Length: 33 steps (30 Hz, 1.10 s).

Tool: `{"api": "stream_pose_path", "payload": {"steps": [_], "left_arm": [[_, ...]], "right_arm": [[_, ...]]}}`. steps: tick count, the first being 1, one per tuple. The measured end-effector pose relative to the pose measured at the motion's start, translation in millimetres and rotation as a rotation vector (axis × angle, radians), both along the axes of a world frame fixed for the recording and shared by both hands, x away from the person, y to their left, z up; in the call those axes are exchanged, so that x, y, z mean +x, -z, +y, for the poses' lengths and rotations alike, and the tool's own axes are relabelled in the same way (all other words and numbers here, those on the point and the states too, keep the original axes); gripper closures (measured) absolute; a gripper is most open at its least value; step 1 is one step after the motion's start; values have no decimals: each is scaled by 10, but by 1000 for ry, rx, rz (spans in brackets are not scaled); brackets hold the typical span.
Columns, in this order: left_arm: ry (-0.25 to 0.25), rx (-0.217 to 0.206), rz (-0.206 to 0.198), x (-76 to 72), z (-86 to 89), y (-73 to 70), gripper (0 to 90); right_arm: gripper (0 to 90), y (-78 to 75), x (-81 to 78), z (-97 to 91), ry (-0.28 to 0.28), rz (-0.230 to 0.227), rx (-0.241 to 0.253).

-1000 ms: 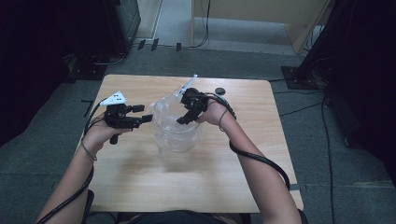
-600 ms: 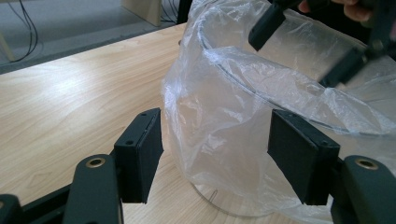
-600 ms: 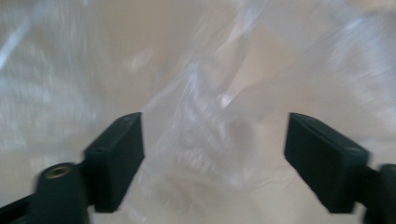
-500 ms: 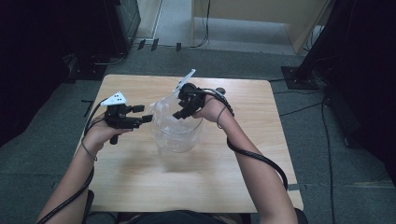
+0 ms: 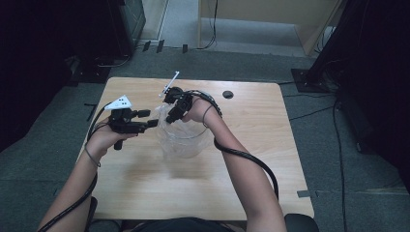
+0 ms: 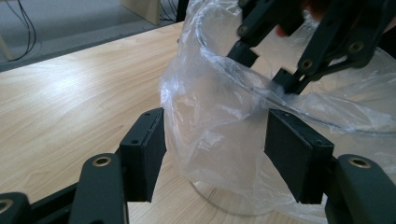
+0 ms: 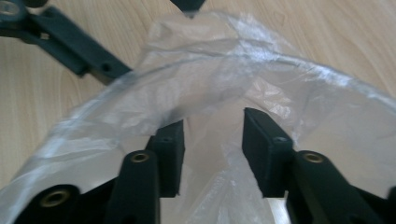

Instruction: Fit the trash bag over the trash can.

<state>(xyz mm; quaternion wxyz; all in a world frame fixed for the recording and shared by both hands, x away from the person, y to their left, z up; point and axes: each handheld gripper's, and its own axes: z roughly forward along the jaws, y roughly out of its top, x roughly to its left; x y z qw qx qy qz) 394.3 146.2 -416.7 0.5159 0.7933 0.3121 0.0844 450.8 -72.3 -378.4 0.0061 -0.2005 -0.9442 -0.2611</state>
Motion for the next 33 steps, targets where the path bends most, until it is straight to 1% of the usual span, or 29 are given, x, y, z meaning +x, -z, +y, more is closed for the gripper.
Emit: {"api": "stream_pose_path", "payload": {"steps": [1, 2, 3, 4, 5, 6, 7, 8, 10, 12, 13, 14, 17, 19, 20, 21, 22, 23, 26, 28, 29, 30, 31, 32, 33], "left_arm": [[0, 0, 0, 0, 0, 0, 374], [3, 4, 3, 1, -8, 6, 373], [3, 4, 3, 1, -8, 6, 372], [5, 8, 4, 1, -14, 11, 374], [5, 8, 4, 1, -14, 11, 372], [5, 10, 3, 2, -13, 13, 372], [4, 10, 4, 3, -12, 13, 372], [4, 9, 4, 4, -9, 15, 371], [3, 11, 5, 5, -10, 17, 372], [1, 9, 6, 4, -13, 20, 373], [0, 9, 7, 5, -13, 22, 373], [0, 7, 8, 6, -13, 24, 372], [1, 8, 6, 9, -12, 28, 372], [2, 9, 7, 11, -13, 31, 372], [3, 8, 7, 11, -15, 32, 372], [3, 8, 7, 11, -15, 32, 372], [3, 9, 6, 11, -14, 32, 372], [3, 9, 6, 11, -14, 32, 371], [3, 9, 6, 10, -13, 32, 371], [2, 9, 7, 9, -14, 34, 371], [2, 8, 7, 8, -13, 36, 371], [2, 11, 6, 9, -11, 37, 371], [0, 8, 8, 9, -12, 38, 371], [0, 8, 9, 11, -11, 42, 371], [0, 8, 9, 11, -11, 42, 372]], "right_arm": [[580, 0, 0, 0, 0, 0, 0], [528, 64, 33, 5, 11, 8, 13], [528, 64, 33, 5, 11, 8, 13], [467, 126, 61, 8, 29, 15, 35], [467, 126, 61, 8, 29, 15, 35], [388, 188, 72, 9, 37, 24, 28], [388, 188, 72, 9, 37, 24, 28], [373, 238, 84, 15, 46, 35, 19], [361, 253, 85, 20, 48, 38, 14], [325, 319, 89, 44, 42, 43, -18], [325, 319, 89, 44, 42, 43, -18], [323, 357, 86, 52, 39, 42, -25], [323, 371, 89, 53, 41, 47, -26], [323, 353, 84, 59, 41, 40, -35], [332, 307, 76, 61, 34, 34, -31], [332, 307, 76, 61, 34, 34, -31], [343, 238, 76, 46, 37, 43, -15], [343, 238, 76, 46, 37, 43, -15], [344, 115, 66, 19, 25, 11, -25], [381, 32, 53, -8, 29, 3, -8], [422, -2, 47, -28, 35, -4, 7], [477, -35, 49, -63, 31, -26, 21], [569, -58, 36, -93, 48, -29, 24], [666, -74, 19, -154, 42, -70, 20], [666, -74, 19, -154, 42, -70, 20]]}}
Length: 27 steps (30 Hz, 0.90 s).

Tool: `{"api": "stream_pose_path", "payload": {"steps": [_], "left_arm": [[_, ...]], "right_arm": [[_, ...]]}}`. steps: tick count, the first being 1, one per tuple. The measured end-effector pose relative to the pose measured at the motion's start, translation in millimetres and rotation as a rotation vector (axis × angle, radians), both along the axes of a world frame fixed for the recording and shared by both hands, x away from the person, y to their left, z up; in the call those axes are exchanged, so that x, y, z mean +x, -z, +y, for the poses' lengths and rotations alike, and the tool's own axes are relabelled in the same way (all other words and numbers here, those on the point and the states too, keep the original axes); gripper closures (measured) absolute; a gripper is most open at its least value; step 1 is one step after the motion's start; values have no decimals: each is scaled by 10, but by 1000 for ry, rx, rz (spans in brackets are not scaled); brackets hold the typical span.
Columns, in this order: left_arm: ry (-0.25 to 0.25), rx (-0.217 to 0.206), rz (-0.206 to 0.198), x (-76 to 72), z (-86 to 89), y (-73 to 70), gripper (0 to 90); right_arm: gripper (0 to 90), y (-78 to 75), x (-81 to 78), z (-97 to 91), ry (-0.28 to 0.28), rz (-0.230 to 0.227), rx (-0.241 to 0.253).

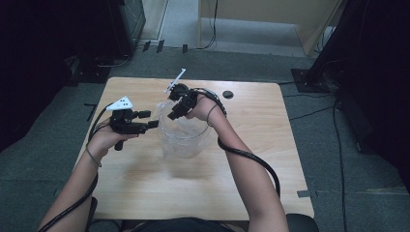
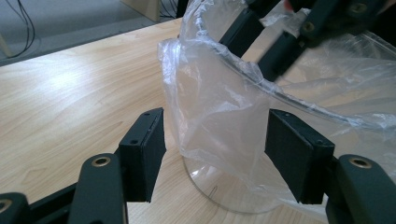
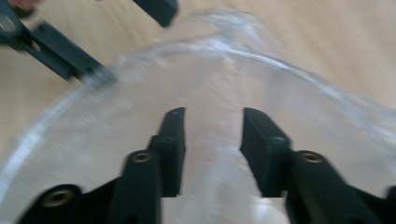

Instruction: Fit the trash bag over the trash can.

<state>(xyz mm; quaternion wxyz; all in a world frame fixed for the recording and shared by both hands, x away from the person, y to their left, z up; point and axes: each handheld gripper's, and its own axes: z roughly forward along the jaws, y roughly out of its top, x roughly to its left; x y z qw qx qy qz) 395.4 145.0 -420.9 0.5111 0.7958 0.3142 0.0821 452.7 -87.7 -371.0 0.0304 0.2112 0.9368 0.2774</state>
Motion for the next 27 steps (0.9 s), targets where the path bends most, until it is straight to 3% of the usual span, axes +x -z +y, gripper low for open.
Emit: {"api": "stream_pose_path", "payload": {"steps": [2, 6, 11, 13, 14, 15, 16, 17, 19, 20, 25, 27], "left_arm": [[1, 1, 1, 1, -3, 5, 372], [2, 5, 3, 2, -8, 13, 373], [0, 6, 5, 2, -11, 22, 372], [1, 7, 6, 2, -12, 24, 372], [1, 7, 6, 2, -12, 24, 373], [0, 9, 7, 2, -12, 27, 372], [0, 9, 7, 2, -12, 27, 372], [0, 10, 7, 2, -12, 27, 371], [1, 11, 7, 2, -12, 27, 370], [2, 11, 7, 2, -12, 27, 370], [2, 9, 4, 2, -9, 23, 368], [2, 7, 2, 3, -8, 21, 367]], "right_arm": [[710, 23, -13, -77, 11, -36, -17], [732, 156, -49, -205, 39, -2, -39], [686, 301, -132, -236, -6, 28, -91], [583, 320, -154, -248, -37, 32, -109], [583, 320, -154, -248, -37, 32, -109], [432, 334, -160, -251, -67, 67, -119], [432, 334, -160, -251, -67, 67, -119], [316, 364, -164, -249, -121, 91, -157], [273, 369, -173, -251, -131, 88, -173], [239, 381, -180, -254, -175, 80, -190], [195, 366, -179, -285, -176, 80, -144], [219, 358, -174, -317, -161, 69, -94]]}}
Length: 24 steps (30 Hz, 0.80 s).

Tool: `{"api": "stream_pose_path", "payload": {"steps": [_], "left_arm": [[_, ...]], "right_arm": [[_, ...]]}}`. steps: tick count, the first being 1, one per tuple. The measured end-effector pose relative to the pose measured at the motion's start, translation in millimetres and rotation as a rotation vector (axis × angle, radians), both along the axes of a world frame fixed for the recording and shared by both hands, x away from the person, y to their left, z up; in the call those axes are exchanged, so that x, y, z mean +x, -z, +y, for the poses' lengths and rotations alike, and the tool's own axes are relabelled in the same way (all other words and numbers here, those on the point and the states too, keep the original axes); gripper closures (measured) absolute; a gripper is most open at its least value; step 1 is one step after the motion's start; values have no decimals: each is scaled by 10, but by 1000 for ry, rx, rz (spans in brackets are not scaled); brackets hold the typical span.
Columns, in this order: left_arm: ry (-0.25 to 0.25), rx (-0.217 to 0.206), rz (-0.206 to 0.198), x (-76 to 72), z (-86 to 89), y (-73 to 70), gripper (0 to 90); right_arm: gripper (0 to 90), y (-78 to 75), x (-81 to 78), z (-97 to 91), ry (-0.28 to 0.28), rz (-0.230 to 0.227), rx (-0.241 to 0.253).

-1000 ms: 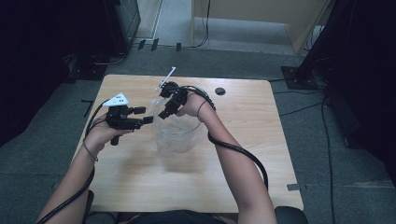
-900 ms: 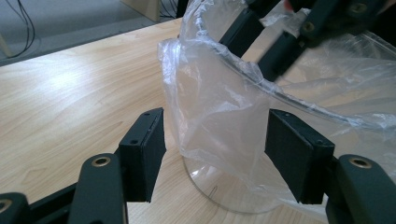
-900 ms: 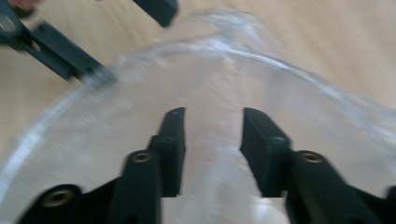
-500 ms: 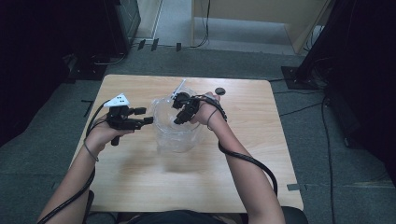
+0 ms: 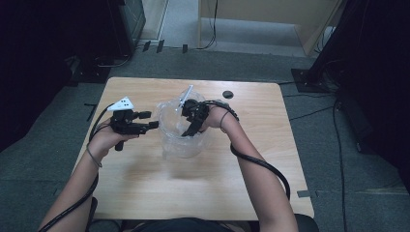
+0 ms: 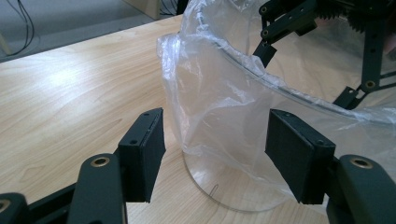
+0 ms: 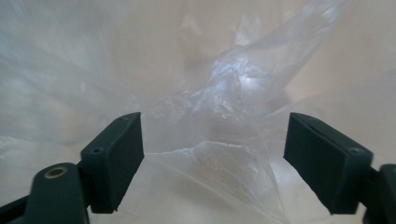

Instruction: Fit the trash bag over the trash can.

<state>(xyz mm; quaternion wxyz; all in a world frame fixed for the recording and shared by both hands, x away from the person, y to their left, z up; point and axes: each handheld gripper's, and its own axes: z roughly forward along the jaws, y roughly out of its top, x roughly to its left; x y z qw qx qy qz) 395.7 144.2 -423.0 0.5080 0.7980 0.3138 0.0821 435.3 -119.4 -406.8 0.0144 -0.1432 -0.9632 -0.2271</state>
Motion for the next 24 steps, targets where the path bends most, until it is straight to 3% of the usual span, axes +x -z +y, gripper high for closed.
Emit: {"api": "stream_pose_path", "payload": {"steps": [2, 5, 10, 17, 21, 22, 24], "left_arm": [[1, 0, -2, 0, 2, -3, 366], [2, 1, -2, -2, 0, -7, 361], [7, 8, -8, -5, 6, -26, 354], [16, 19, -1, -6, 31, -69, 345], [26, 33, -1, -14, 25, -94, 339], [30, 38, -1, -18, 21, -99, 336], [37, 43, 2, -27, 8, -109, 335]], "right_arm": [[257, -14, 5, -30, 28, -26, 52], [259, -44, 4, -39, 29, -38, 74], [251, -200, -7, -62, 40, -109, 158], [248, -261, -48, -121, 65, -96, 213], [213, -287, -75, -162, 112, -89, 237], [208, -307, -90, -187, 127, -90, 269], [205, -317, -100, -204, 132, -94, 287]]}}
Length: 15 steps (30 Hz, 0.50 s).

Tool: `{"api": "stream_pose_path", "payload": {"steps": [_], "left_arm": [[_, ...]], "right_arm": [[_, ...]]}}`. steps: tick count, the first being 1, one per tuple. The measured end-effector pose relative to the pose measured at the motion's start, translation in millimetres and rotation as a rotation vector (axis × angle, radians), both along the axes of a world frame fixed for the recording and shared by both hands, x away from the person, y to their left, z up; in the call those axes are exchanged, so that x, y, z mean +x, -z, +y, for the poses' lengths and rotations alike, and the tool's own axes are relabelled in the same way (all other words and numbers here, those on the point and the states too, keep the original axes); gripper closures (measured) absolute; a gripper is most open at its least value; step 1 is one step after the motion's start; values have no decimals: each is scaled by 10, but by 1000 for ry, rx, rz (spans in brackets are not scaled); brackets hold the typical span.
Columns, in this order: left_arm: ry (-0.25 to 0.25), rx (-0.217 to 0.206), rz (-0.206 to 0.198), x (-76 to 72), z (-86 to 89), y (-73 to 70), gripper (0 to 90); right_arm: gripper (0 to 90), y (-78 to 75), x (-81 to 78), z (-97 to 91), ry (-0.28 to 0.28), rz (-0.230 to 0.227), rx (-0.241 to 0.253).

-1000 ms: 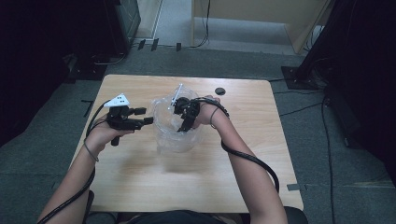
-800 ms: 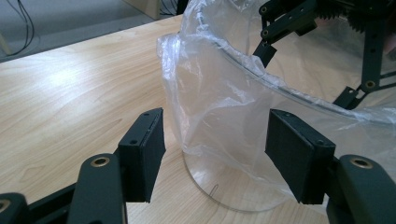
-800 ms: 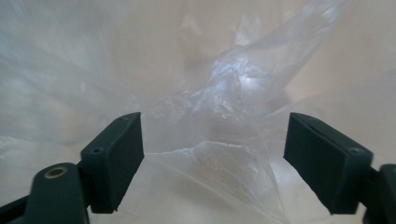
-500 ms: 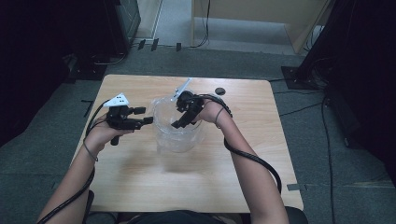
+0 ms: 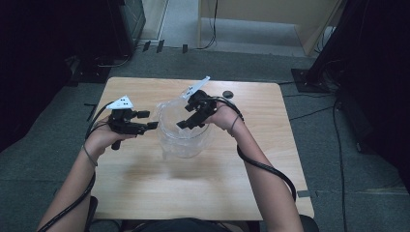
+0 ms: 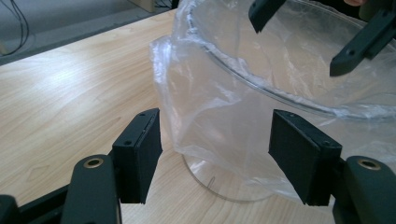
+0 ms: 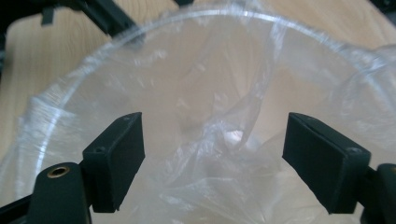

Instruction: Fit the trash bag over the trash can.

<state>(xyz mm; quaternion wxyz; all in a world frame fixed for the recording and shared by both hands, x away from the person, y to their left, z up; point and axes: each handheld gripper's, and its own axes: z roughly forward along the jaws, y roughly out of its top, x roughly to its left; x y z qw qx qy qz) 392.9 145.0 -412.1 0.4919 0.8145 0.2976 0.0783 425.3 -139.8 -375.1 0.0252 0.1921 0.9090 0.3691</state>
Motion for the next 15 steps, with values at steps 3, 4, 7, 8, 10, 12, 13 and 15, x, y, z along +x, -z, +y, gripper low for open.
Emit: {"api": "stream_pose_path", "payload": {"steps": [3, 4, 7, 8, 10, 12, 13, 15], "left_arm": [[15, 10, 5, -10, -14, -12, 332], [20, 16, 7, -11, -20, -18, 330], [22, 21, 8, -17, -19, -23, 329], [23, 24, 8, -18, -18, -27, 329], [24, 25, 6, -21, -15, -35, 329], [24, 26, 5, -23, -14, -43, 328], [24, 27, 5, -23, -14, -46, 328], [26, 28, 2, -26, -16, -54, 328]], "right_arm": [[202, -28, -35, -51, 24, -19, 42], [201, -35, -61, -85, 35, -34, 55], [196, -33, -92, -117, 42, -35, 65], [195, -31, -107, -136, 40, -39, 69], [195, -34, -156, -187, 43, -45, 86], [195, -42, -186, -219, 53, -44, 105], [195, -42, -186, -219, 53, -44, 105], [194, -45, -212, -257, 55, -49, 117]]}}
